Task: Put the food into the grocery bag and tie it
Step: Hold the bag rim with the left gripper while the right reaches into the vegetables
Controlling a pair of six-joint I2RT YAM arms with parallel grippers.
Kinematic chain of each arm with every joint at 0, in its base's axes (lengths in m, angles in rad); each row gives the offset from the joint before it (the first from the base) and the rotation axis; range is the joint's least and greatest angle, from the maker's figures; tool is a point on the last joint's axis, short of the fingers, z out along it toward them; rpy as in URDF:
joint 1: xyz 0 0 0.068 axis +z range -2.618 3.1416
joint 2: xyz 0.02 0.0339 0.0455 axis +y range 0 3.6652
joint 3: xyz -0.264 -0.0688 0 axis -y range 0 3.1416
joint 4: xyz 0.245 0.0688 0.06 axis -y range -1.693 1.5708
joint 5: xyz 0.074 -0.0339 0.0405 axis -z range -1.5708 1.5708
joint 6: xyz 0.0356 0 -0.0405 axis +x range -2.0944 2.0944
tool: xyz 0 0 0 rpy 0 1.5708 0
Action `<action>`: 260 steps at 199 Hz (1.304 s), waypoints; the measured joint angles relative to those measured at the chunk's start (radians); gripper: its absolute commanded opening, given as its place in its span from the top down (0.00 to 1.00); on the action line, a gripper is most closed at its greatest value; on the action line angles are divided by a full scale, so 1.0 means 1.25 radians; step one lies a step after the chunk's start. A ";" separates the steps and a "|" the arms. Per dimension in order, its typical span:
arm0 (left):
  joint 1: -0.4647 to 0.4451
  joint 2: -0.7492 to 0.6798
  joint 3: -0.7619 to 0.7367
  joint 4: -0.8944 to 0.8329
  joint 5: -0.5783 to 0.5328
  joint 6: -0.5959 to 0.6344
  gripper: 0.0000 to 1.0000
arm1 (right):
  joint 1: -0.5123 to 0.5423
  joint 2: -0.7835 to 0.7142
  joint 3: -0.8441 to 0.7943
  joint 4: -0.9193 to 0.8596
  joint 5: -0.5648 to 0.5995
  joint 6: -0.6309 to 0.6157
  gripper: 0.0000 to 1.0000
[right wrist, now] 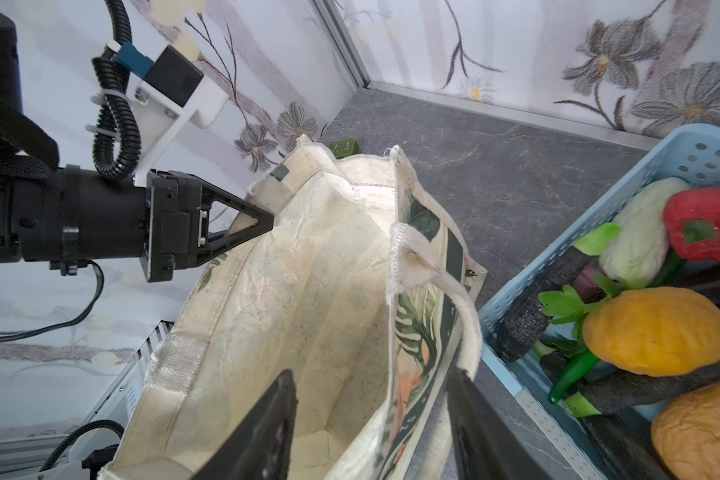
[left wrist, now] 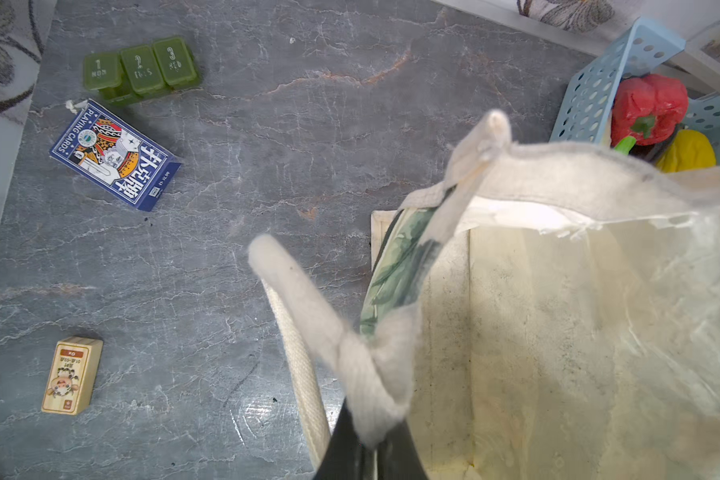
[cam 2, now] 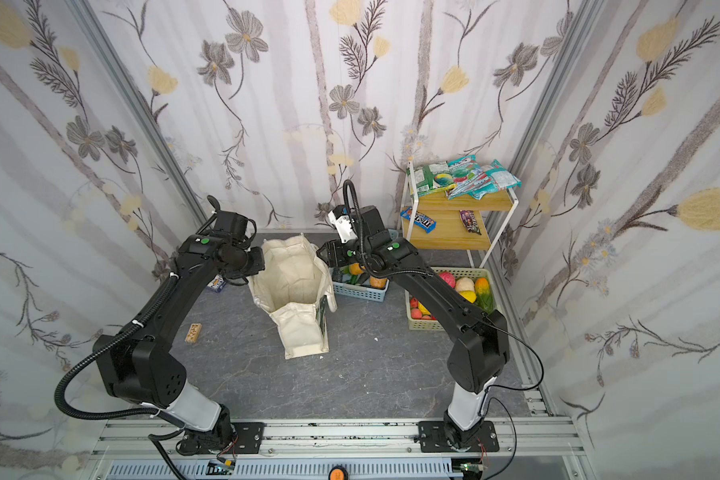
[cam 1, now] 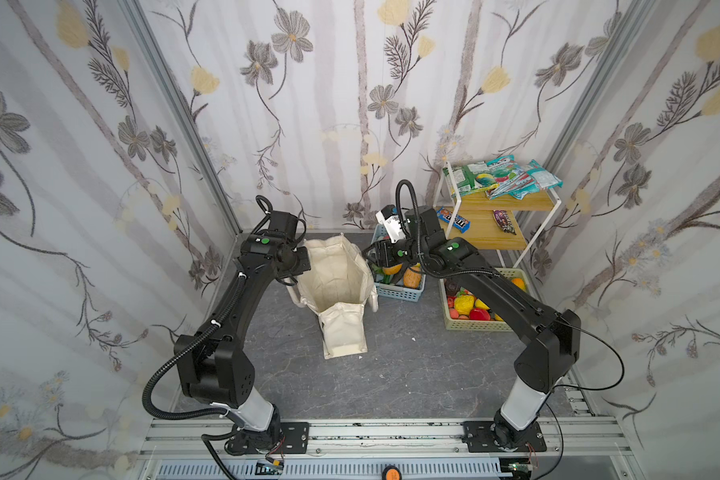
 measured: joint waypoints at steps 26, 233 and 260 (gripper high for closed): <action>0.008 -0.013 -0.006 -0.003 0.001 0.003 1.00 | -0.046 -0.064 -0.055 0.004 0.007 0.013 0.28; 0.045 -0.050 -0.009 -0.022 0.149 0.107 1.00 | -0.196 -0.098 -0.267 -0.062 0.298 0.048 0.19; 0.054 -0.050 -0.005 -0.027 0.168 0.110 1.00 | -0.150 -0.013 -0.198 -0.042 0.296 0.066 0.17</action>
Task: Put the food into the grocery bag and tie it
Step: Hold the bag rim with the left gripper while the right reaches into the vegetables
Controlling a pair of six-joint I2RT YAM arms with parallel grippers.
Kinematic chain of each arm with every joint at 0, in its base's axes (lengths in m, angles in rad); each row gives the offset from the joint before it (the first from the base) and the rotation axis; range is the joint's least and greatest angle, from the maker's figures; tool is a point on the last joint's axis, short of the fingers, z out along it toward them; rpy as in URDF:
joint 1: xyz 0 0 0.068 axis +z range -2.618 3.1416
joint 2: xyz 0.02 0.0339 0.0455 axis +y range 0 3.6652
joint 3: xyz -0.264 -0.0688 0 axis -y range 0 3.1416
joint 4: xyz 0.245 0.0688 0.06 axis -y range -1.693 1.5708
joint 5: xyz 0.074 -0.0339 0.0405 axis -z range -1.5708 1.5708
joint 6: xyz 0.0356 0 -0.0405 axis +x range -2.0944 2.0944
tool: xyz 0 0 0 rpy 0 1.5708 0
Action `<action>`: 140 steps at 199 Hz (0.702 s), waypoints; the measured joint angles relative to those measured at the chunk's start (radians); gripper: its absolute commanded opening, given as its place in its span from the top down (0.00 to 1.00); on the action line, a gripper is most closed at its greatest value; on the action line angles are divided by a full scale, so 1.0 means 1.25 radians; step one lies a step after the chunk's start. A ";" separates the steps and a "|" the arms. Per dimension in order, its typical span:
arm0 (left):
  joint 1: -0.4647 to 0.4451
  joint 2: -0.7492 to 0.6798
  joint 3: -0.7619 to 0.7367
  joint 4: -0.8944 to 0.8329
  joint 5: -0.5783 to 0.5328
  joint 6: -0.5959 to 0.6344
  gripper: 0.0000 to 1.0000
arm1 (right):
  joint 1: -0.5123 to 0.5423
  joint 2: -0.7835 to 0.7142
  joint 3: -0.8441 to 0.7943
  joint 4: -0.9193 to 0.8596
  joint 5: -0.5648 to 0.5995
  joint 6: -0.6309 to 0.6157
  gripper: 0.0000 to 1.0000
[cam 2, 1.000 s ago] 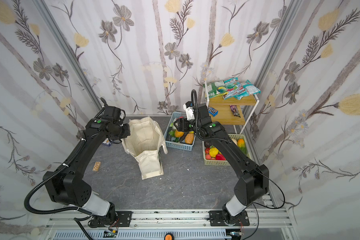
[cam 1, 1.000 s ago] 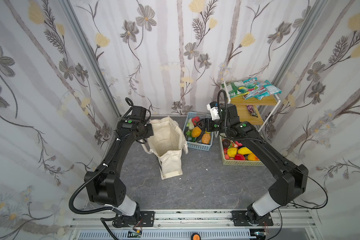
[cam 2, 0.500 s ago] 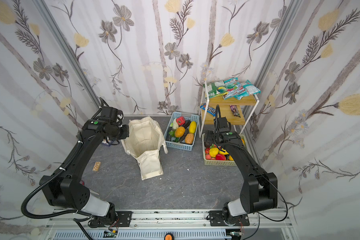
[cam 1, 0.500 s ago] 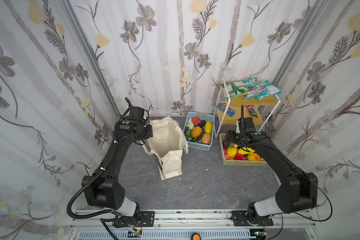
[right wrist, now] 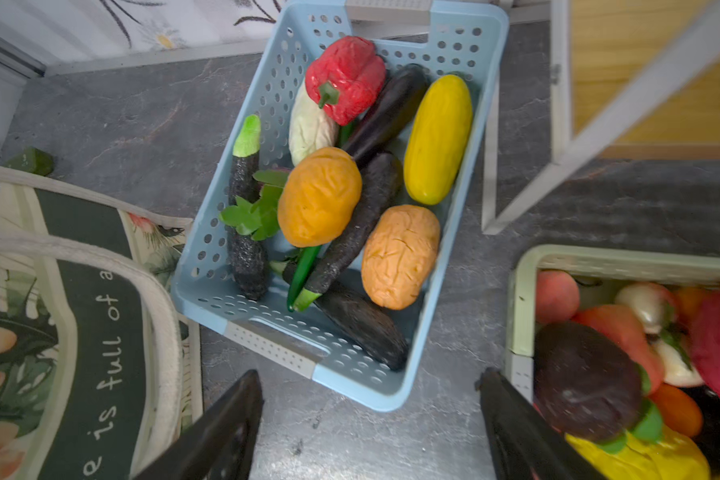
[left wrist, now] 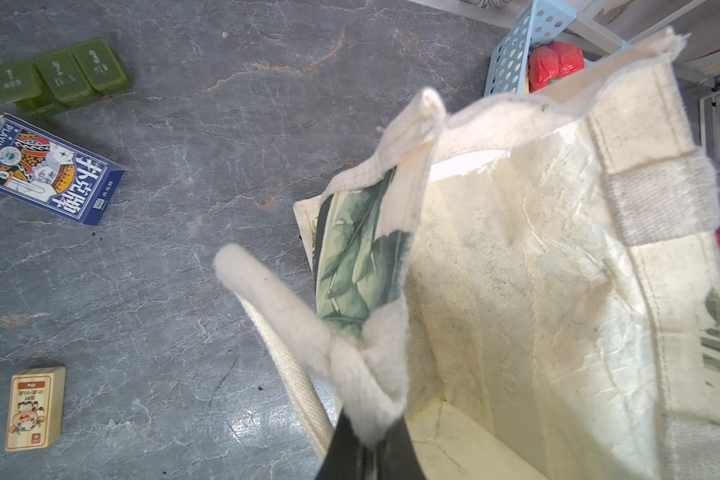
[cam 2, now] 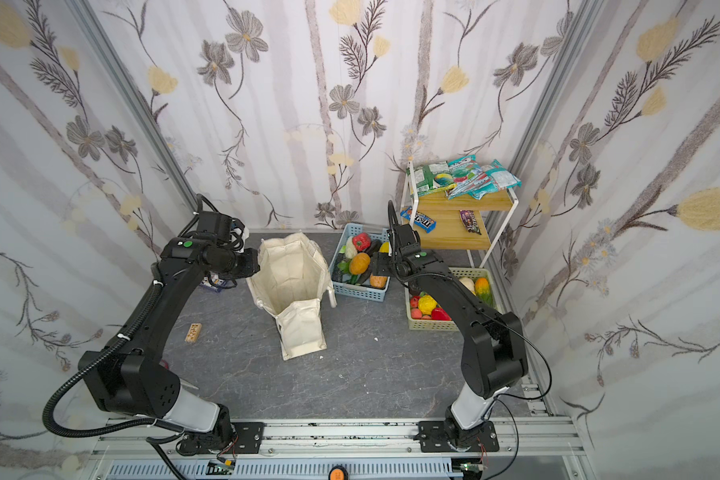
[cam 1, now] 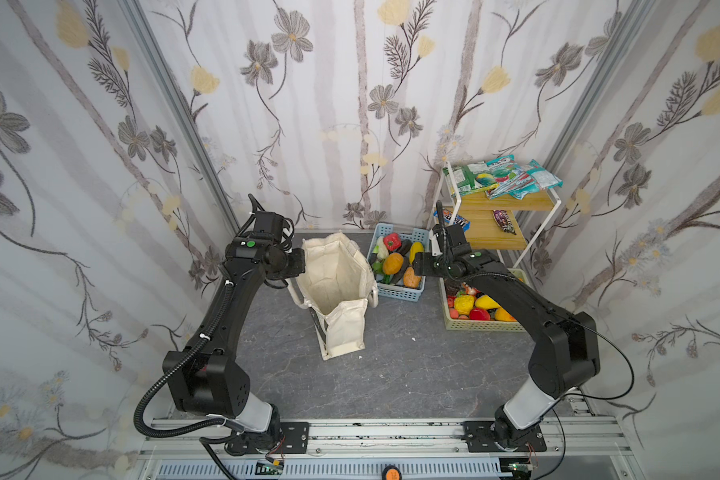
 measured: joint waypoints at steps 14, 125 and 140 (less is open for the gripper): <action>0.002 0.001 0.000 0.000 0.006 0.000 1.00 | 0.008 0.040 0.034 0.013 -0.001 0.013 0.15; 0.004 0.015 0.008 0.001 0.027 0.001 1.00 | 0.019 0.273 0.186 0.143 -0.079 0.140 0.13; 0.004 0.016 0.011 0.001 0.027 0.004 1.00 | 0.019 0.289 0.187 0.147 -0.083 0.149 0.14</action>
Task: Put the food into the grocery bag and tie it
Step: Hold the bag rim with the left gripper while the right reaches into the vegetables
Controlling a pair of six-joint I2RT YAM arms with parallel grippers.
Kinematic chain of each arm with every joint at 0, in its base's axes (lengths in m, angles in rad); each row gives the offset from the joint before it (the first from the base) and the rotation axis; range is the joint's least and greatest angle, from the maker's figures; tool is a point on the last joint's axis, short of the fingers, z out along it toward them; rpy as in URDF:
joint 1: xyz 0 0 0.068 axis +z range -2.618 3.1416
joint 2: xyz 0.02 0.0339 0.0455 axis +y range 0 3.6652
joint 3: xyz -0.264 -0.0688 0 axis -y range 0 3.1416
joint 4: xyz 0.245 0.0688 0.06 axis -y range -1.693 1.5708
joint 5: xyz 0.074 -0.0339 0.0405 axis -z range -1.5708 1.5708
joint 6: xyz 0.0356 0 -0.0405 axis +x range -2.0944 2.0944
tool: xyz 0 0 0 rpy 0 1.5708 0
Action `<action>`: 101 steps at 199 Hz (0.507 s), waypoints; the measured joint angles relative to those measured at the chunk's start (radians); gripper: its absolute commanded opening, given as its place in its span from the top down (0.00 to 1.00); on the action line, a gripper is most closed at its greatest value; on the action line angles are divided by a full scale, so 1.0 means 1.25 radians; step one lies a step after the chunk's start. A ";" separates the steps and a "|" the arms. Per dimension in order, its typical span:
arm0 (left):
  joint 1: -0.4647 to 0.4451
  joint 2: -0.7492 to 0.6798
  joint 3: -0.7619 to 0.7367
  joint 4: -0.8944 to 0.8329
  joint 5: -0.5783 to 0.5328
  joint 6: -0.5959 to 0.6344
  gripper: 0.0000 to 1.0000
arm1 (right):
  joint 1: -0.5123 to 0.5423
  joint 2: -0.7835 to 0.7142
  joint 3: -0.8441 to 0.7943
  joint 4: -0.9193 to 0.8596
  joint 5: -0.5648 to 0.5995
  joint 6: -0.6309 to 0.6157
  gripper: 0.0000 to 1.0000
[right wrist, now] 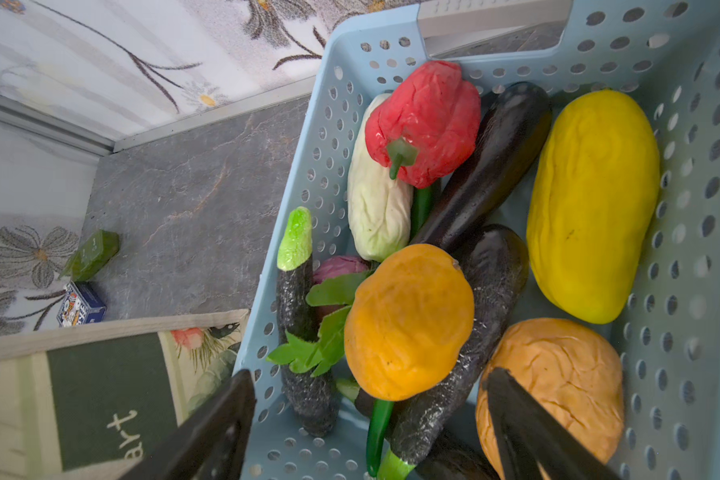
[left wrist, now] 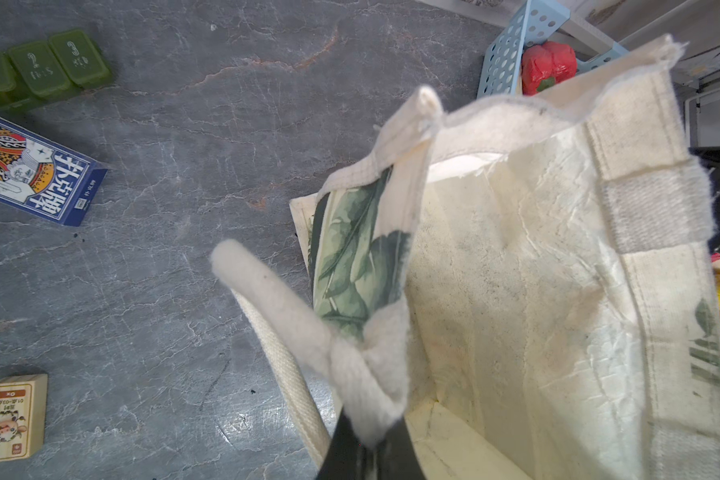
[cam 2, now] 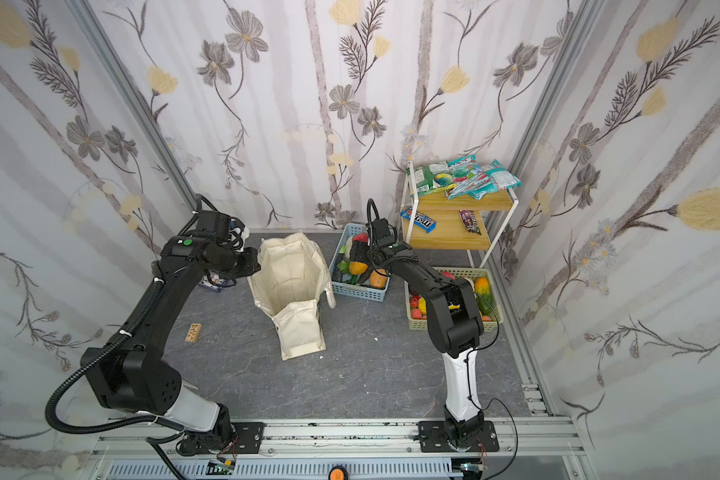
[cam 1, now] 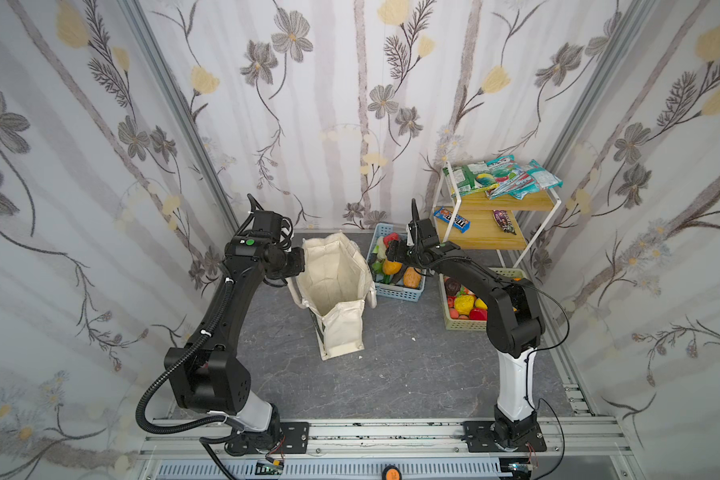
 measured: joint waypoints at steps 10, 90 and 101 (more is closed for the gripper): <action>0.000 0.000 0.001 0.000 0.001 0.002 1.00 | 0.000 0.011 0.002 0.000 -0.002 0.005 0.14; 0.000 0.003 0.001 0.000 0.009 0.011 1.00 | -0.004 0.066 0.003 0.041 -0.023 0.046 0.21; 0.000 0.003 0.001 0.000 0.009 0.012 1.00 | -0.005 0.072 0.003 0.048 -0.025 0.054 0.24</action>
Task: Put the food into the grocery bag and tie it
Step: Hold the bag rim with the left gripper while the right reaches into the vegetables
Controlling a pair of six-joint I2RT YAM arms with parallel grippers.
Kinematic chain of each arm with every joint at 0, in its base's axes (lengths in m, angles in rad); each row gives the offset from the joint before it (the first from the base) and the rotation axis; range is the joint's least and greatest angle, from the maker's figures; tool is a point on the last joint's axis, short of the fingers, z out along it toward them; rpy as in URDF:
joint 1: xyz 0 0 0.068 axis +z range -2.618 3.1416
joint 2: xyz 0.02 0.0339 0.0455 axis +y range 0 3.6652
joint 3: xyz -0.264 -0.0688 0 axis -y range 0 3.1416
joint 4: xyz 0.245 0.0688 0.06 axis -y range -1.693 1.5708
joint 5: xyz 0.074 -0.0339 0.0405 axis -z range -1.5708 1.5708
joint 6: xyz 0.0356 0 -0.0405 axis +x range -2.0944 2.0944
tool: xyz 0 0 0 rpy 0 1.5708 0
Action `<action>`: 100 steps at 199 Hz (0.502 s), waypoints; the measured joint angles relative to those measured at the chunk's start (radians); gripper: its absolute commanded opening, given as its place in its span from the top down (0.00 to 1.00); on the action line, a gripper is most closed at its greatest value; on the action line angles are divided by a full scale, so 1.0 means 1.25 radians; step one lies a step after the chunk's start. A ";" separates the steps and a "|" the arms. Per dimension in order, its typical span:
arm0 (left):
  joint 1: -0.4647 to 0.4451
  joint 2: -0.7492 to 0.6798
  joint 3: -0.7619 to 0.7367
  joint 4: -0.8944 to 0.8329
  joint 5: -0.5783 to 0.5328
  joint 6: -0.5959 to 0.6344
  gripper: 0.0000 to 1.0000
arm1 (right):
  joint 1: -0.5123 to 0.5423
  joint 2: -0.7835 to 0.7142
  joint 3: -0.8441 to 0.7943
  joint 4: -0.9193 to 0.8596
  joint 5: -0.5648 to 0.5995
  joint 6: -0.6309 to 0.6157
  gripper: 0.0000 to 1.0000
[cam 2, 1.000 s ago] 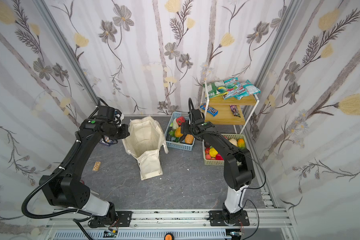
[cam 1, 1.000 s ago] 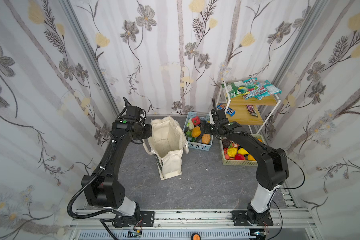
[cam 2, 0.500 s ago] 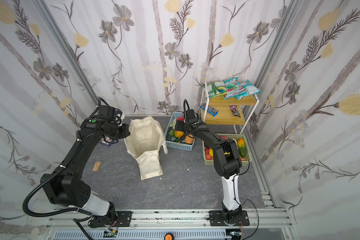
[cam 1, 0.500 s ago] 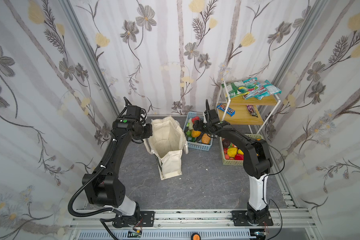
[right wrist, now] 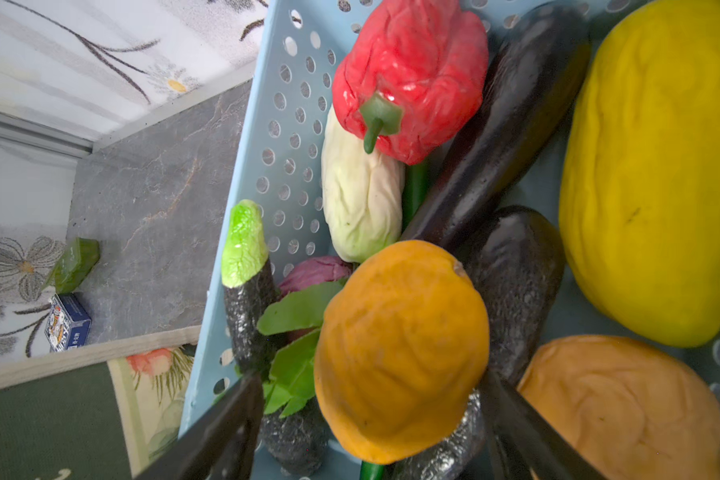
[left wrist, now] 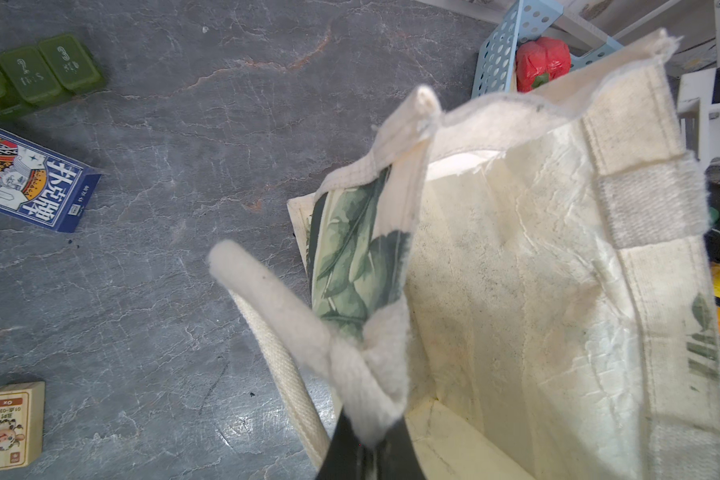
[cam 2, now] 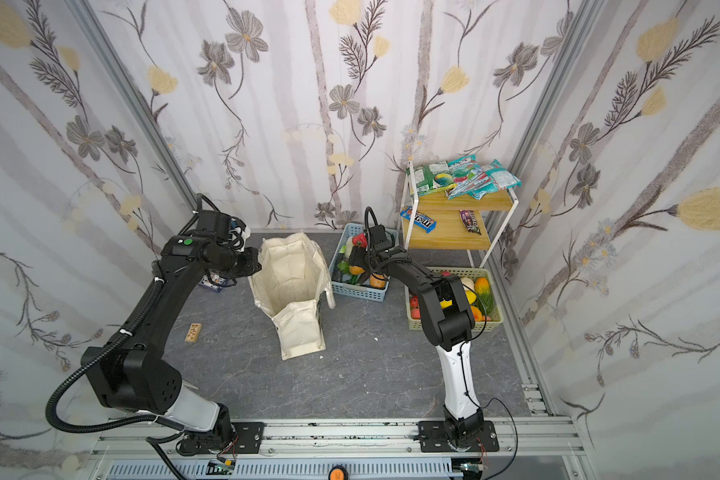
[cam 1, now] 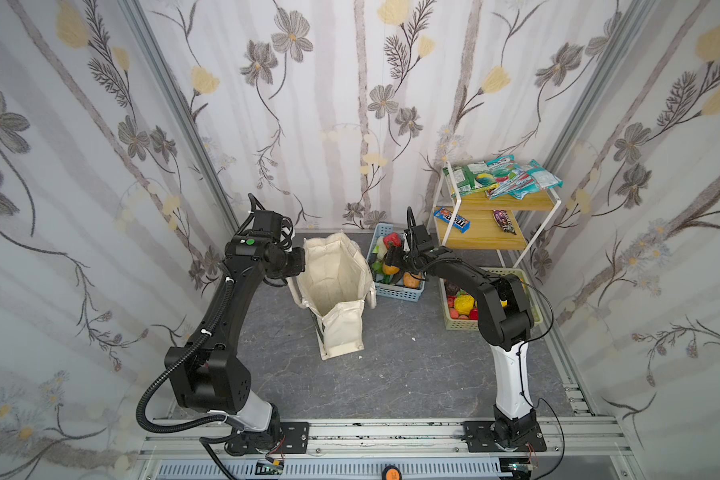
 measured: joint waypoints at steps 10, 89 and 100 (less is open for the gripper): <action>0.000 0.000 0.000 0.000 0.000 0.000 1.00 | -0.003 0.004 -0.005 0.012 -0.003 0.006 0.26; 0.001 0.000 -0.001 0.000 0.000 0.000 1.00 | -0.015 0.026 -0.011 0.060 -0.027 0.045 0.28; 0.001 0.000 -0.001 0.000 0.000 0.000 1.00 | -0.014 0.029 -0.011 0.060 -0.033 0.048 0.27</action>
